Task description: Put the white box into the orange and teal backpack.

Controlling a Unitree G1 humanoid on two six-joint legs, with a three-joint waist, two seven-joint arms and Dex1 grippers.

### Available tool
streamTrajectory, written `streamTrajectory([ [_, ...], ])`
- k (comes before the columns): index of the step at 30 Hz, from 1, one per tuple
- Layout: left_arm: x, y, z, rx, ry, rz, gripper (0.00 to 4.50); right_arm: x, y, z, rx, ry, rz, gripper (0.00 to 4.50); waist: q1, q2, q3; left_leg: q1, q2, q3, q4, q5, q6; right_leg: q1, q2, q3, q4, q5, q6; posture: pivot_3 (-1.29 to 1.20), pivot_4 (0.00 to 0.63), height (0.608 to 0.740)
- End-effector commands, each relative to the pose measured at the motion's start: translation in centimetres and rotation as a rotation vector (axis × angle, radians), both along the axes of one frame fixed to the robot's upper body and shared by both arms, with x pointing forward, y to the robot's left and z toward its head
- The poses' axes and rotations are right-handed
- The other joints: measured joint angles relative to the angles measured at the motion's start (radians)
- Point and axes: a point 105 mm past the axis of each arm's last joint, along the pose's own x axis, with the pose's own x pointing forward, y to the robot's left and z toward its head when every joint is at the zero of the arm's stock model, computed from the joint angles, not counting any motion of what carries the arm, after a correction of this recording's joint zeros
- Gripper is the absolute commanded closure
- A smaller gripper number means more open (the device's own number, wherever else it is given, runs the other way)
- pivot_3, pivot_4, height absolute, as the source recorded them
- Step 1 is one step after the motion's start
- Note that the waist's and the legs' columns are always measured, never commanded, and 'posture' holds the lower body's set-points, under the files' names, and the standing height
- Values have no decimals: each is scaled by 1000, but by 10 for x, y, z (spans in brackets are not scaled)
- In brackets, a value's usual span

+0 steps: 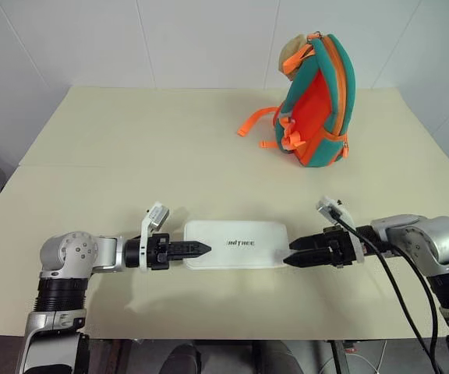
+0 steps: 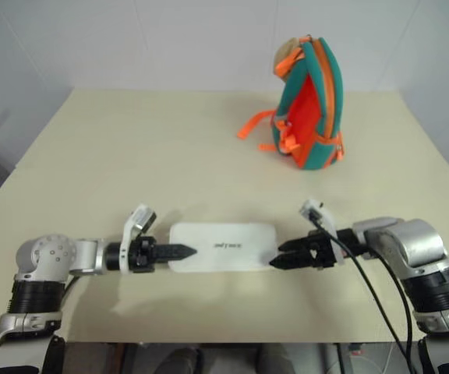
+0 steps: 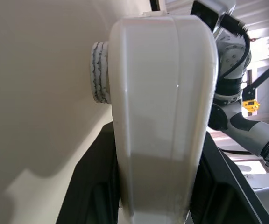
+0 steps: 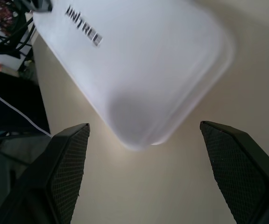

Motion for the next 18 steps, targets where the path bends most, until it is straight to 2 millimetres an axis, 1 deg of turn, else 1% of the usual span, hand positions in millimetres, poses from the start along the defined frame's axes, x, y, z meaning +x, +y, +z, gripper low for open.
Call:
streamTrajectory([
  [1,-5,13,22,-41,-113,26,3100,26,-33,37,-2,-195,-171,0,-1,0,0,0,0,0,0,0,0,0,0,0,0,0,0,0,150,740],
  [2,-6,18,26,-45,-149,43,3100,35,-44,46,-6,-250,-241,0,-1,0,0,0,0,0,0,0,0,0,0,0,0,0,0,0,150,740],
  [3,-7,22,28,-48,-173,52,3100,41,-51,51,-8,-283,-286,0,-1,0,0,0,0,1,-1,0,0,0,0,1,0,0,0,0,150,740],
  [6,-9,37,35,-55,-247,102,3100,67,-79,69,-46,-429,-504,0,-2,0,0,0,1,1,-1,0,-1,-1,0,1,-1,0,0,0,150,740],
  [9,-8,47,34,-20,-295,147,3100,88,-96,80,-72,-538,-685,0,-1,0,0,0,1,2,-1,0,-1,-1,0,2,-1,0,0,0,150,740],
  [11,-6,51,34,-4,-313,174,3100,102,-105,85,-72,-590,-817,0,-2,0,0,0,0,3,-1,0,-1,-1,0,2,-1,0,0,0,150,740],
  [18,-11,47,28,15,-328,171,3100,138,-100,91,-25,-706,-1035,0,-7,0,0,0,1,4,-2,0,-2,-2,0,3,1,0,0,0,150,740],
])
